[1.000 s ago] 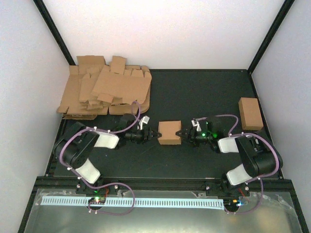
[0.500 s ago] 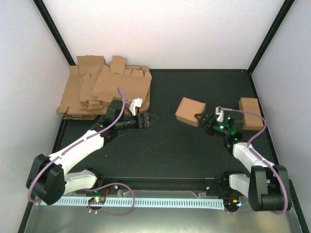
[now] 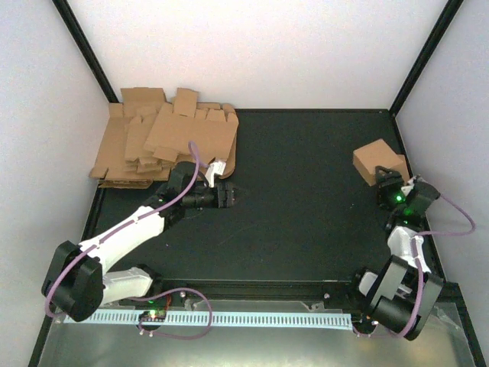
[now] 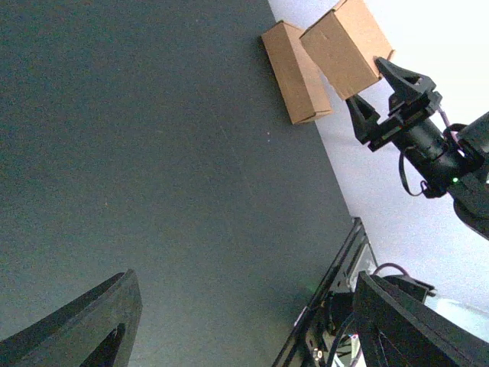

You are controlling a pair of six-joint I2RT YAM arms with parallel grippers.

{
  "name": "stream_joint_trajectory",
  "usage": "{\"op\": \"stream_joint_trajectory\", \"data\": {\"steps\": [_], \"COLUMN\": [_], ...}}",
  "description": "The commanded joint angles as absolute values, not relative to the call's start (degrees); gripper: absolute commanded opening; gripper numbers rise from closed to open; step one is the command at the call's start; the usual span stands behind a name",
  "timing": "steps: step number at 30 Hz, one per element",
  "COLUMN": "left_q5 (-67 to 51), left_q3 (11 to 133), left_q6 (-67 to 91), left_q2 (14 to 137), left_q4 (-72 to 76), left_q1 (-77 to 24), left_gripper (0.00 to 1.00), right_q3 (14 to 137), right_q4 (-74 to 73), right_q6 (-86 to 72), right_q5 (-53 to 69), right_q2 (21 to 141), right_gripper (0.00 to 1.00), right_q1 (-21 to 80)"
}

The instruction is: Fold the paper box

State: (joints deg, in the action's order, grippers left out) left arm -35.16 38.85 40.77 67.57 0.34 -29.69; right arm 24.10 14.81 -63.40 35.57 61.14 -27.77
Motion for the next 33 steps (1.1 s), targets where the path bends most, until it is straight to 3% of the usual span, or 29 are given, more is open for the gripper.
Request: {"op": "stream_joint_trajectory", "data": {"steps": [1, 9, 18, 33], "left_q5": [-37.43, -37.57, -37.12, -35.17], "left_q3": [40.06, 41.85, 44.69, 44.72], "left_q6": [39.6, 39.69, 39.22, 39.13], "left_q2": [68.05, 69.61, 70.81, 68.8], "left_q4": [-0.93, -1.78, -3.35, -5.22], "left_q1": [-29.84, -30.64, -32.0, -33.39], "left_gripper": [0.79, 0.79, 0.79, 0.79], "right_q3": [24.63, 18.2, 13.96, 18.19], "right_q4": [21.99, 29.75, 26.78, 24.23], "right_q6": [-68.33, -76.62, -79.63, -79.19], "right_q5": [33.78, 21.73, 13.21, 12.52], "right_q2": [63.27, 59.94, 57.97, 66.11], "right_gripper": [0.6, 0.6, 0.59, 0.62], "right_q1": [-33.06, -34.92, -34.81, -34.89]}}
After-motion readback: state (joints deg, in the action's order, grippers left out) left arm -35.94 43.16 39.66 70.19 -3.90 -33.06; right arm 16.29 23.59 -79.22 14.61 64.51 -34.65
